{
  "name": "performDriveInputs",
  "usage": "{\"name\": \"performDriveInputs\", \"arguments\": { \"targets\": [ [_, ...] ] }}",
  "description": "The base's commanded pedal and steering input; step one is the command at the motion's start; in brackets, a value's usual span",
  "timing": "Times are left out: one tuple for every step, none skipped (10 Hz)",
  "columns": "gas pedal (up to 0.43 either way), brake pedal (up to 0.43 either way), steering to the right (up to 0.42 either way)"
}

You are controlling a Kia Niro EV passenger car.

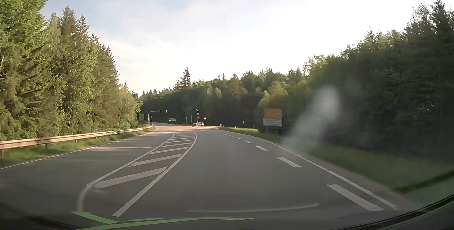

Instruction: Follow the waypoints while adhering to traffic rules and regulations

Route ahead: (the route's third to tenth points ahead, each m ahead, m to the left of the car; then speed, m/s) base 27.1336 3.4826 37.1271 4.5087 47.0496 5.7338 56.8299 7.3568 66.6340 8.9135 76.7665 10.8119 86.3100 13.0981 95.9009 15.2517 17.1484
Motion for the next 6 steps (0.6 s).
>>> {"name": "performDriveInputs", "arguments": {
  "targets": [
    [0.0, 0.177, -0.006],
    [0.0, 0.189, -0.007],
    [0.0, 0.195, -0.008],
    [0.0, 0.195, -0.008],
    [0.0, 0.201, -0.008],
    [0.0, 0.201, -0.009]
  ]
}}
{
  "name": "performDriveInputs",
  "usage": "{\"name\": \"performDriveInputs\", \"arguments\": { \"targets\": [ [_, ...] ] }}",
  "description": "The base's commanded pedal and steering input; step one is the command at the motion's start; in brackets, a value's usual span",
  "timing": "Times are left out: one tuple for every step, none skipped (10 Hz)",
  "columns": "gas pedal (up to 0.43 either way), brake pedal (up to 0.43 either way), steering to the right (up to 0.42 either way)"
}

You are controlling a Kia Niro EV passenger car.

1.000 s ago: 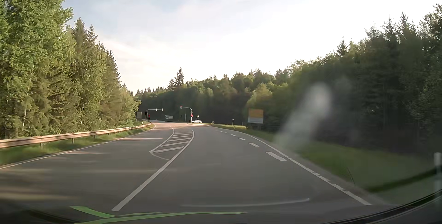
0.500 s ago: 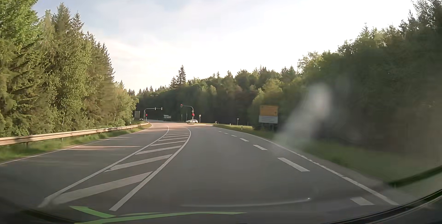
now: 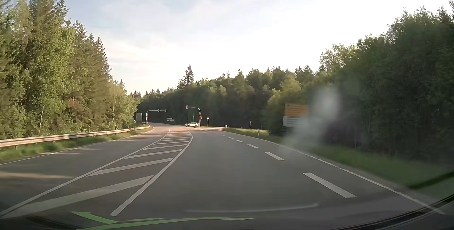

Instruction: Follow the waypoints while adhering to traffic rules and regulations

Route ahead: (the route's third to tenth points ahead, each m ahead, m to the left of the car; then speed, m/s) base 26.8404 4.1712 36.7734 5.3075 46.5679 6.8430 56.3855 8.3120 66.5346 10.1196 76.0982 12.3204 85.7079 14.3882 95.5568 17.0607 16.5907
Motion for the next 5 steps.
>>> {"name": "performDriveInputs", "arguments": {
  "targets": [
    [0.0, 0.207, -0.012],
    [0.0, 0.207, -0.013],
    [0.0, 0.213, -0.013],
    [0.0, 0.213, -0.013],
    [0.0, 0.22, -0.013]
  ]
}}
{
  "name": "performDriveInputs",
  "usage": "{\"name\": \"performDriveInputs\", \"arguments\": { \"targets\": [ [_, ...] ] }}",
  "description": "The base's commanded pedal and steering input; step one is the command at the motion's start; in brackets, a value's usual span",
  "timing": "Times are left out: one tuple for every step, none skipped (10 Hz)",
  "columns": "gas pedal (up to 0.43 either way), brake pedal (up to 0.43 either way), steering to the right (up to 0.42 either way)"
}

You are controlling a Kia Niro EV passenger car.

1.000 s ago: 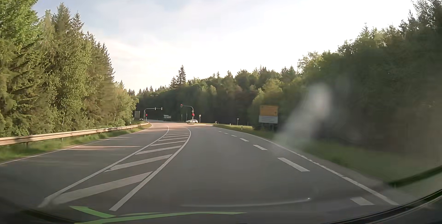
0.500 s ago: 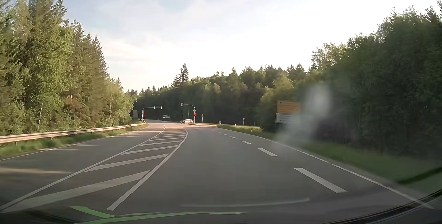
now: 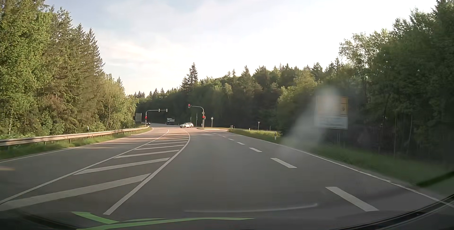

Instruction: Follow the waypoints while adhering to traffic rules and regulations

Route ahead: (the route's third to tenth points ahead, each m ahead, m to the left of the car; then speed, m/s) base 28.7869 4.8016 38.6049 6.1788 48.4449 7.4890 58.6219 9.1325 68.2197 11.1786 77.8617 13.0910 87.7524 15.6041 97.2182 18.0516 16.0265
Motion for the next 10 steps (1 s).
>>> {"name": "performDriveInputs", "arguments": {
  "targets": [
    [0.0, 0.226, -0.013],
    [0.0, 0.226, -0.013],
    [0.0, 0.226, -0.013],
    [0.0, 0.232, -0.013],
    [0.0, 0.232, -0.013],
    [0.0, 0.232, -0.013],
    [0.0, 0.238, -0.013],
    [0.0, 0.238, -0.014],
    [0.0, 0.244, -0.014],
    [0.0, 0.25, -0.015]
  ]
}}
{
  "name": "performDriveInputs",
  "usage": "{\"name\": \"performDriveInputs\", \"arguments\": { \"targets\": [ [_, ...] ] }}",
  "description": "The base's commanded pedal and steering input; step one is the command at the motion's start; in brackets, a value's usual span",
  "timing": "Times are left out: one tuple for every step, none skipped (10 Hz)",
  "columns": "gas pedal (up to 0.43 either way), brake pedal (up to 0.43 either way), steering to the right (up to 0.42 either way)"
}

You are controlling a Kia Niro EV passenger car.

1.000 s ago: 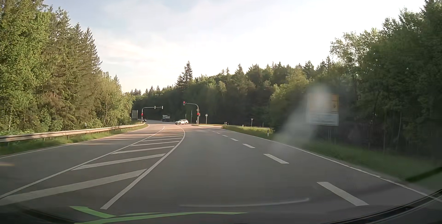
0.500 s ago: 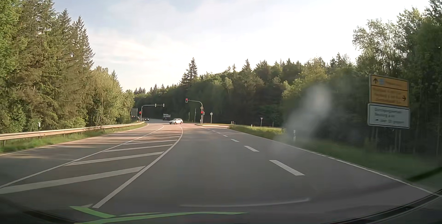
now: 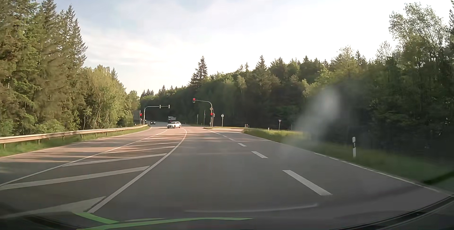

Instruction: Follow the waypoints while adhering to traffic rules and regulations

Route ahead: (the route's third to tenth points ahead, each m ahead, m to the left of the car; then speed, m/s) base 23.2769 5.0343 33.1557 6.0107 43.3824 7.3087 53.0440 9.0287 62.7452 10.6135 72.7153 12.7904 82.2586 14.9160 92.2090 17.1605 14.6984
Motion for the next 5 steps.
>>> {"name": "performDriveInputs", "arguments": {
  "targets": [
    [0.0, 0.25, -0.015],
    [0.0, 0.256, -0.016],
    [0.0, 0.256, -0.017],
    [0.0, 0.256, -0.017],
    [0.0, 0.256, -0.017]
  ]
}}
